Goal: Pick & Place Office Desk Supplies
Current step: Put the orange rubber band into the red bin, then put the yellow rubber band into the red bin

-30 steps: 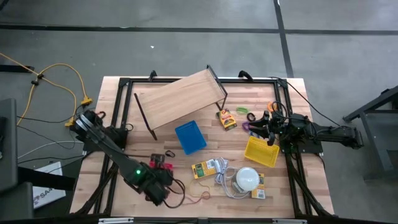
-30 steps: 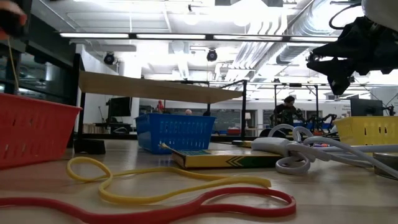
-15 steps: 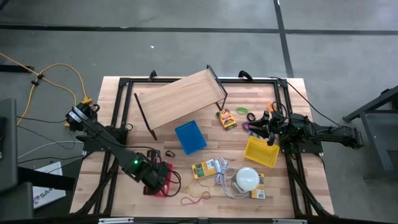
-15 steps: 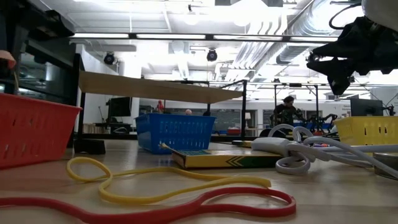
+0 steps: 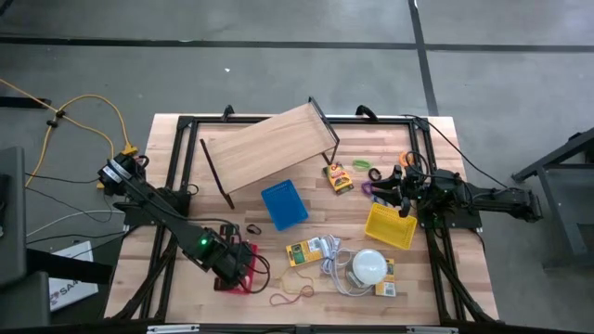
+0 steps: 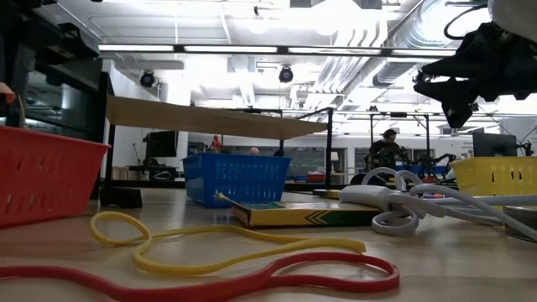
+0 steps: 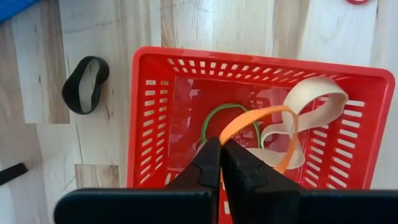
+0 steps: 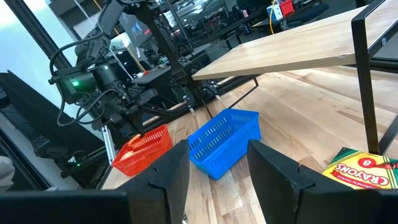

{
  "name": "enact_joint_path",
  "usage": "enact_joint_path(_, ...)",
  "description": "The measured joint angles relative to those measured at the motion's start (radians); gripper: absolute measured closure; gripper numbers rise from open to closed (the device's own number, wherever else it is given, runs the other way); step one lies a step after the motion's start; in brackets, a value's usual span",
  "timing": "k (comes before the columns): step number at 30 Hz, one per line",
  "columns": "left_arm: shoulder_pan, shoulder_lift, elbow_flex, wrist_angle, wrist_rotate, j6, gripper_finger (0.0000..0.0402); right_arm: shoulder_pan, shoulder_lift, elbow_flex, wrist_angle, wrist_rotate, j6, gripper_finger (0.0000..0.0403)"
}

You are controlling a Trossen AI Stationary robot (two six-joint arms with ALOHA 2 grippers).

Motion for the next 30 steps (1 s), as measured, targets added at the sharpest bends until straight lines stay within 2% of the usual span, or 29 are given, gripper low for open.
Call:
enact_joint_path(4, 0.003, 0.0, 0.0, -0.002, 0.013, 0.001, 0.0394, 0.0, 0.0, 0.0, 0.0, 0.0, 0.0, 0.0253)
enact_joint_path(15, 0.008, 0.0, 0.0, -0.002, 0.016, 0.006, 0.0331, 0.0, 0.0, 0.0, 0.0, 0.0, 0.0, 0.0253)
enact_joint_path(30, 0.012, 0.0, 0.003, -0.001, 0.038, 0.017, 0.0326, 0.0, 0.0, 0.0, 0.0, 0.0, 0.0, 0.0253)
